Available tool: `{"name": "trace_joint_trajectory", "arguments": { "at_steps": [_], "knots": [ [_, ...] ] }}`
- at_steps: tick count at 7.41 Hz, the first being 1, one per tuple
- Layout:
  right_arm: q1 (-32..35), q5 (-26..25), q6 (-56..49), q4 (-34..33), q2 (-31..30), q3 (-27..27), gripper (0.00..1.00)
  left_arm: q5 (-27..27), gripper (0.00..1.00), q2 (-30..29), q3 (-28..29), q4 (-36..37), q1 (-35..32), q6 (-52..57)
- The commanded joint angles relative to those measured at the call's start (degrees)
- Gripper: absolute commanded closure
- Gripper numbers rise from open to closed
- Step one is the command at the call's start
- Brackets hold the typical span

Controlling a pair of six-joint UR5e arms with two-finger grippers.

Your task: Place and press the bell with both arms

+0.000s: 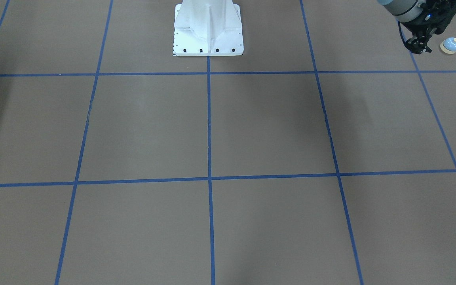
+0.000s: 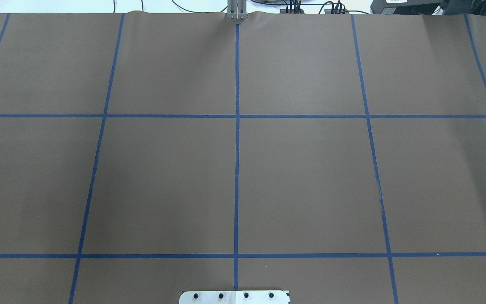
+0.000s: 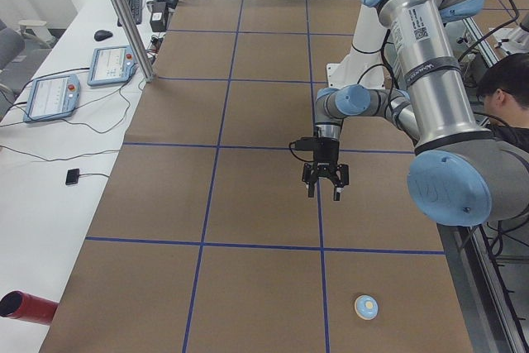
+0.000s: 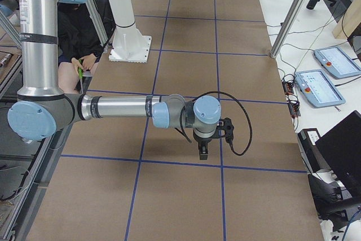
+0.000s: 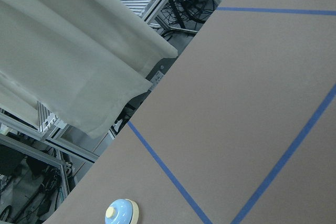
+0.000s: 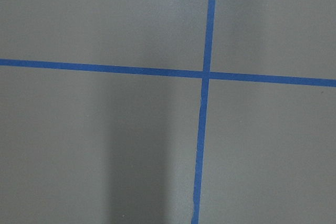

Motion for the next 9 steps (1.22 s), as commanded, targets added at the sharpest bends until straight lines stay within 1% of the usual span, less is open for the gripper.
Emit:
{"name": "trace_joint_trajectory", "arguments": {
  "at_steps": [1,2,3,4,5,6,7,9],
  "knots": [
    [0.0,0.1,0.0,0.5,0.0,0.0,0.0,-0.5,0.0,2.8,5.2,-3.2,6.3,-19.1],
    [0.0,0.1,0.0,0.5,0.0,0.6,0.0,-0.6,0.0,3.0,11.2,-9.3,8.2,-26.8],
    [0.0,0.0,0.0,0.5,0.3,0.7,0.0,-0.7,0.0,3.7,15.0,-12.9,9.6,-32.1],
    [0.0,0.0,0.1,0.5,0.4,1.7,0.0,-2.2,0.0,4.0,17.8,-15.6,11.1,-37.2],
    [0.0,0.0,0.1,0.5,0.4,2.8,0.0,-3.5,0.0,4.1,20.0,-16.8,12.5,-42.8],
    [0.0,0.0,0.1,0.4,0.4,2.9,0.0,-5.1,0.0,4.1,21.5,-17.8,14.3,-47.2],
    [0.0,0.0,0.1,0.4,0.4,2.9,0.0,-6.3,0.0,4.1,24.0,-19.3,16.2,-49.4],
    [0.0,0.2,0.1,0.4,0.4,3.0,0.0,-6.3,0.0,4.1,30.9,-27.2,17.4,-51.8]
  ]
}}
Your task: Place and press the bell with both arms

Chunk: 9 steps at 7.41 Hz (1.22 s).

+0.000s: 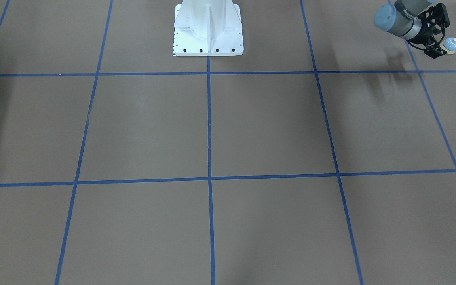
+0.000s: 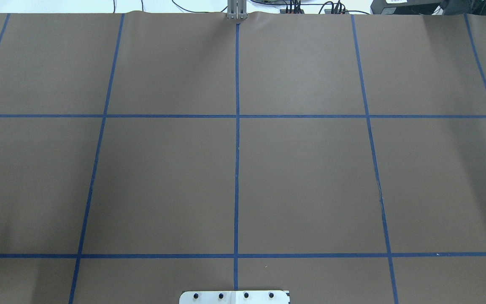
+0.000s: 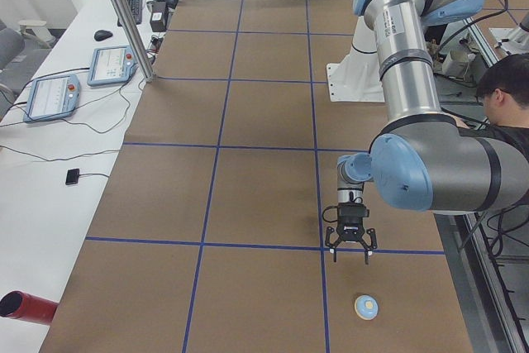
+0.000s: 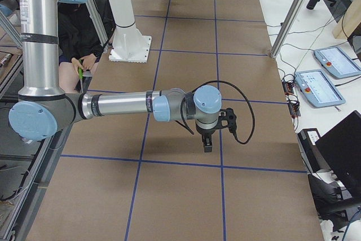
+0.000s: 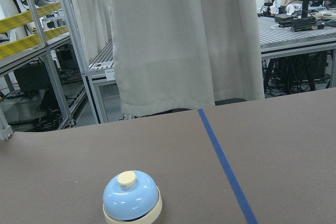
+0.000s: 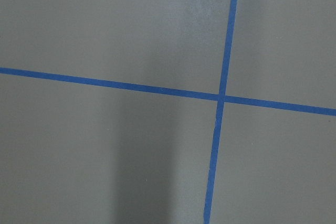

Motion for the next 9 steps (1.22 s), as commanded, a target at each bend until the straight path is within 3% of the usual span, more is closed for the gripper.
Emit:
{"name": "trace_joint_trajectory", "arguments": {
  "at_steps": [1,9],
  "knots": [
    [0.0,1.1,0.0,0.0,-0.1,0.3,0.0,-0.3,0.0,0.0,5.8,-5.7,1.5,-2.6],
    [0.0,1.6,0.0,-0.1,-0.4,2.5,0.0,-5.4,0.0,-0.1,12.0,-11.9,10.3,-11.2]
  ]
}}
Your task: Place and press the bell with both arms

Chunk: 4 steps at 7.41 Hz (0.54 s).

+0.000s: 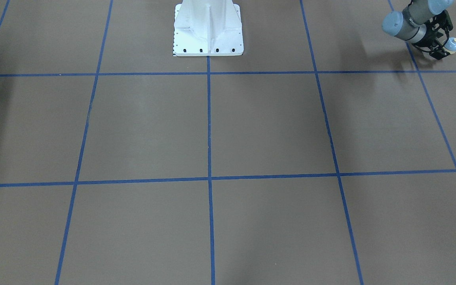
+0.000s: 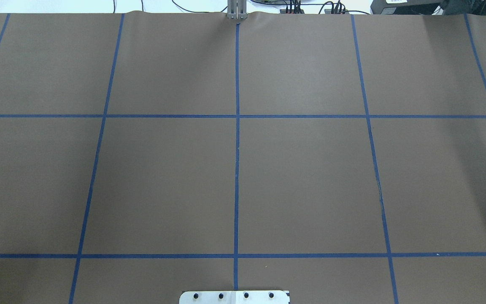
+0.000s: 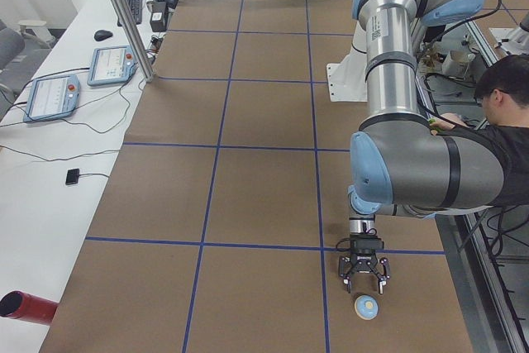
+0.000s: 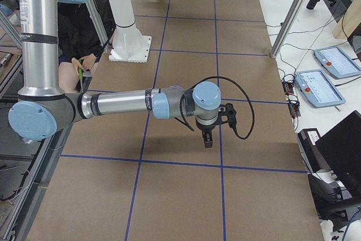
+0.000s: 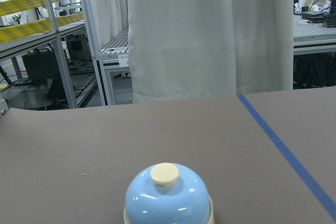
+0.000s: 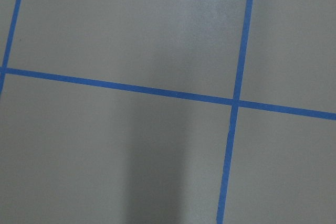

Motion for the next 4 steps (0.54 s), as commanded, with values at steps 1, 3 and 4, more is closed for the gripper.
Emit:
{"name": "trace_joint_trajectory", "arguments": {
  "at_steps": [1,3,4],
  "knots": [
    [0.0,0.0,0.0,-0.1,-0.2,0.7,0.0,-0.2,0.0,0.2,0.6,-0.3,0.7,-0.6],
    [0.0,0.0,0.1,-0.2,-0.2,0.7,0.0,-0.2,0.0,1.2,1.3,-0.5,0.8,-0.5],
    [0.0,0.1,0.1,-0.3,-0.2,0.7,0.0,-0.2,0.0,1.3,3.0,-2.4,0.8,-0.5]
  ]
}}
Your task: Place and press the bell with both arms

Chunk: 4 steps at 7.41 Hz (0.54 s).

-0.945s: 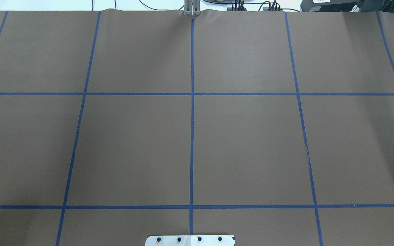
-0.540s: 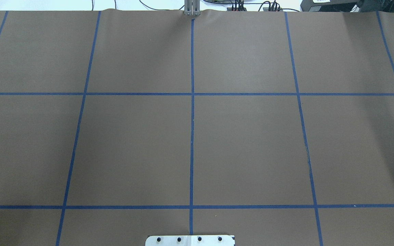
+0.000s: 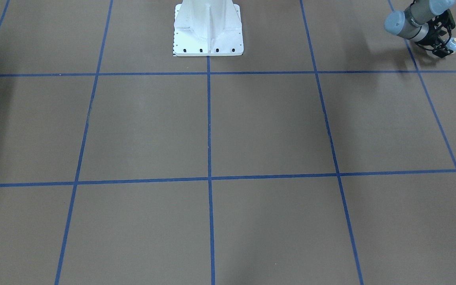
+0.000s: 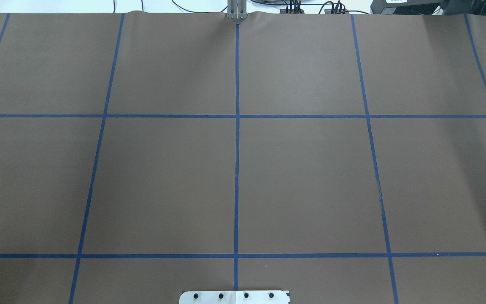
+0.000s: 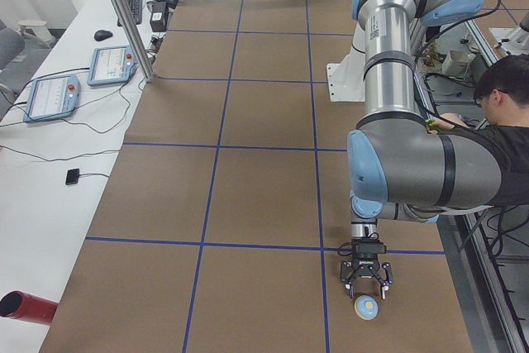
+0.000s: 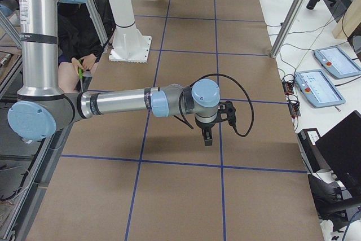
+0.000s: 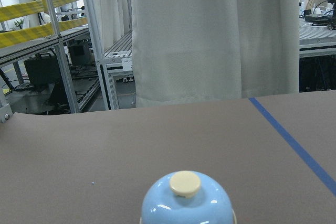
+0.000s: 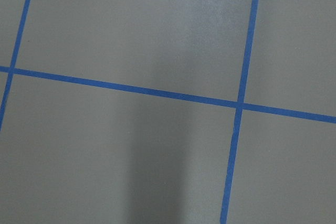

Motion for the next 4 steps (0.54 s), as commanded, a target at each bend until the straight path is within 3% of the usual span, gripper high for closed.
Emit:
{"name": "trace_joint_trajectory", "arguments": {
  "at_steps": [1,4],
  "knots": [
    [0.0,0.2,0.0,-0.1,0.0,0.0,0.0,0.0,0.0,0.3,2.8,-2.9,0.1,0.0],
    [0.0,0.2,-0.1,-0.1,0.0,0.0,0.0,0.0,0.0,0.3,4.0,-3.5,0.4,0.1]
  ]
}}
